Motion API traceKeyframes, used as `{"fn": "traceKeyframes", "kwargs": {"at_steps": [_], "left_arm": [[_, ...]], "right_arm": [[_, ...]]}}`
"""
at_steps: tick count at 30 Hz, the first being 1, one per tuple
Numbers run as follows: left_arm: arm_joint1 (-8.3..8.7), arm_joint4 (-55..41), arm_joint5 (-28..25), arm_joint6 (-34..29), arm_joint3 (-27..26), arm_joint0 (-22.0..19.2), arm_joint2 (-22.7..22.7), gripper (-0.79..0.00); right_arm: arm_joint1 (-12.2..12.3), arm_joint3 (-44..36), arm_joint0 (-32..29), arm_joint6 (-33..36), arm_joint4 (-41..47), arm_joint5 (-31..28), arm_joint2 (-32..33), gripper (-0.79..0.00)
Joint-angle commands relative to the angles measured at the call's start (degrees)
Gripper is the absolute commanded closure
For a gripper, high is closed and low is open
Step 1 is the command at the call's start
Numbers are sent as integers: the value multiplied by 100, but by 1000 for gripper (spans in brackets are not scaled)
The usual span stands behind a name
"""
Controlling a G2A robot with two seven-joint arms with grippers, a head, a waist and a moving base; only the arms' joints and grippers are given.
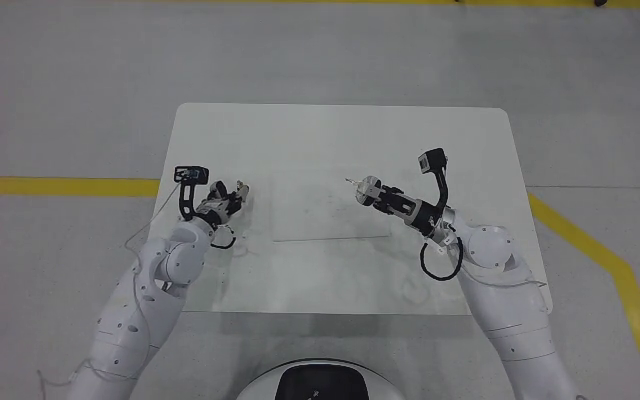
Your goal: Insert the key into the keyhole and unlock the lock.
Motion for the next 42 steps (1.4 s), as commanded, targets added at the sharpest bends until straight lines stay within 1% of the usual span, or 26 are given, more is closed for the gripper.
{"fn": "traceKeyframes", "kwargs": {"at_steps": [1,2,3,7,8,10,12,18,24,27,29,31,35,37,39,40,42], "left_arm": [[-12,25,7,-13,64,-62,27,-428],[-18,27,19,-29,106,-92,39,-391],[-25,43,38,-50,142,-121,58,-376],[-53,72,73,-136,279,-241,134,-357],[-60,76,74,-144,309,-269,151,-323],[-75,80,84,-156,350,-322,184,-197],[-88,83,89,-158,377,-360,210,0],[-111,92,62,-294,467,-410,256,0],[-114,61,27,-355,410,-357,209,0],[-116,-270,-99,-547,368,-317,130,0],[-124,-815,-264,-688,287,-260,19,0],[-129,-1618,-519,-882,119,-141,-152,0],[-101,-3327,-997,-1430,-186,132,-653,0],[-98,-4512,-1202,-1886,-236,239,-870,0],[-91,-5558,-1248,-2423,-207,300,-1038,0],[-92,-6143,-1191,-2739,-169,314,-1100,0],[-89,-7019,-989,-3346,-90,322,-1160,0]], "right_arm": [[0,0,0,0,0,0,0,0],[0,0,0,0,0,0,0,0],[0,0,0,0,0,0,0,0],[0,0,0,0,0,0,0,0],[0,0,0,0,0,0,0,0],[0,0,0,0,0,0,0,0],[0,0,0,0,0,0,0,0],[0,0,0,0,0,0,0,0],[0,0,0,0,0,0,0,0],[0,0,0,0,0,0,0,0],[0,0,0,0,0,0,0,0],[0,0,0,0,0,0,0,0],[0,0,0,0,0,0,0,0],[0,0,0,0,0,0,0,0],[0,0,0,0,0,0,0,0],[0,0,0,0,0,0,0,0],[0,0,0,0,0,0,0,0]]}}
